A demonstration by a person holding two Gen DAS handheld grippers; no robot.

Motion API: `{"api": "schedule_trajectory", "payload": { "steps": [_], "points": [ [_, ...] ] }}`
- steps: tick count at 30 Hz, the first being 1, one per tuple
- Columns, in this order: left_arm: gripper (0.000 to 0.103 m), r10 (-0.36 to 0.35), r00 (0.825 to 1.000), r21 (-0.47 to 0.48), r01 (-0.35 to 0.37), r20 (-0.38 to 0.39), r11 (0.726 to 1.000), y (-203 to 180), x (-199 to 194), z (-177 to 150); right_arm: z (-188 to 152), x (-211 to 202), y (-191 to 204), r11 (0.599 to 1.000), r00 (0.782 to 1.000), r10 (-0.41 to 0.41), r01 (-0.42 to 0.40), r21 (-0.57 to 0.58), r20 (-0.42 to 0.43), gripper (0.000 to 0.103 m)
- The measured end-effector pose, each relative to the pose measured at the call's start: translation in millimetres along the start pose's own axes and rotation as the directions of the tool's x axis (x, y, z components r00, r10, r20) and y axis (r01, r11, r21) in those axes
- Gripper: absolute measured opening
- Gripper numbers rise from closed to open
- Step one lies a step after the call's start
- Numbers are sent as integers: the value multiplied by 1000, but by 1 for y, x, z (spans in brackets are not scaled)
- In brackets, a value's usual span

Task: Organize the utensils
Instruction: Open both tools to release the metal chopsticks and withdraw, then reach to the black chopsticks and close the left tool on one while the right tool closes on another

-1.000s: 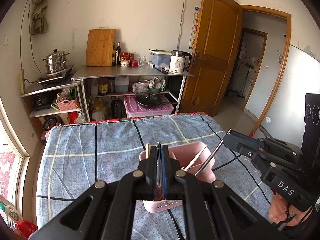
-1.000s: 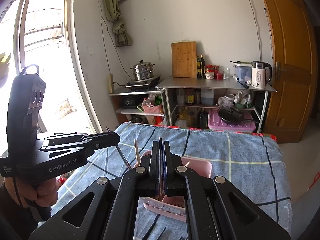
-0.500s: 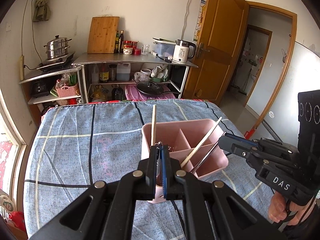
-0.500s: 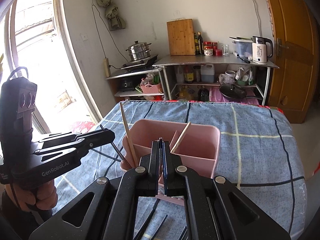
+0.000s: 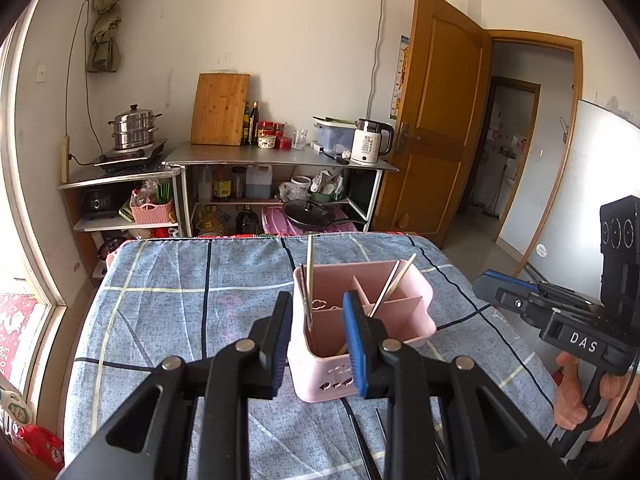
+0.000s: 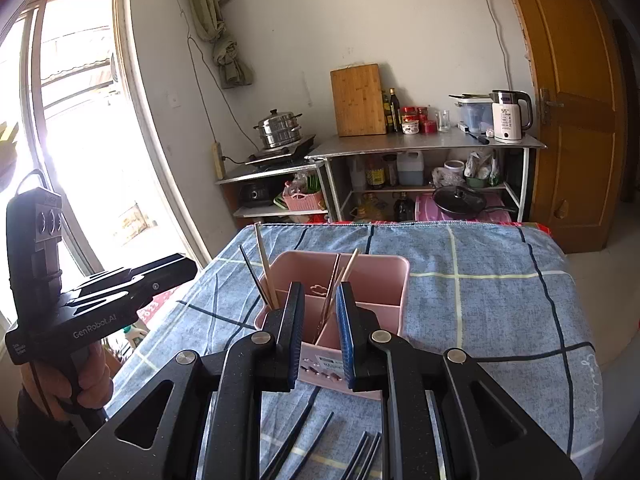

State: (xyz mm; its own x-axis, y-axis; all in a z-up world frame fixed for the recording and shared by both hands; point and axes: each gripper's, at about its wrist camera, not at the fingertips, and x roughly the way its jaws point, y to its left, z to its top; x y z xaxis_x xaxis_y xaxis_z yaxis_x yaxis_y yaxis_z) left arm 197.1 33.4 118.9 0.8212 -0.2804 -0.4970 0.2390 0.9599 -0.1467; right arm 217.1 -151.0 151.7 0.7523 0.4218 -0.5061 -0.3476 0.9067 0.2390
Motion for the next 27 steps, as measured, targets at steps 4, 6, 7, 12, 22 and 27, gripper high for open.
{"api": "schedule_trajectory", "payload": {
  "steps": [4,6,7,12,22,27],
  "points": [
    [28,-7,1000,17,7,5,1000,-8,-16,-19,-19,-23,-6,1000,1000,-8,8,9,14,16],
    [28,-14,1000,20,14,-1,1000,-10,-22,-31,-31,-32,-11,999,1000,-11,11,30,9,17],
    [28,-19,1000,18,19,-7,1000,-13,-25,-38,-37,-37,-14,999,1000,-9,9,43,8,17],
    [28,-35,998,3,35,-60,999,-17,-25,-77,-79,-52,-27,995,999,-24,26,92,-28,17],
    [28,-49,974,2,51,-221,999,-29,1,-144,-151,-35,-39,991,982,-25,49,125,-188,17],
    [28,-52,957,-9,51,-286,999,-34,17,-163,-170,-13,-42,990,963,-29,65,126,-268,16]
  ]
}}
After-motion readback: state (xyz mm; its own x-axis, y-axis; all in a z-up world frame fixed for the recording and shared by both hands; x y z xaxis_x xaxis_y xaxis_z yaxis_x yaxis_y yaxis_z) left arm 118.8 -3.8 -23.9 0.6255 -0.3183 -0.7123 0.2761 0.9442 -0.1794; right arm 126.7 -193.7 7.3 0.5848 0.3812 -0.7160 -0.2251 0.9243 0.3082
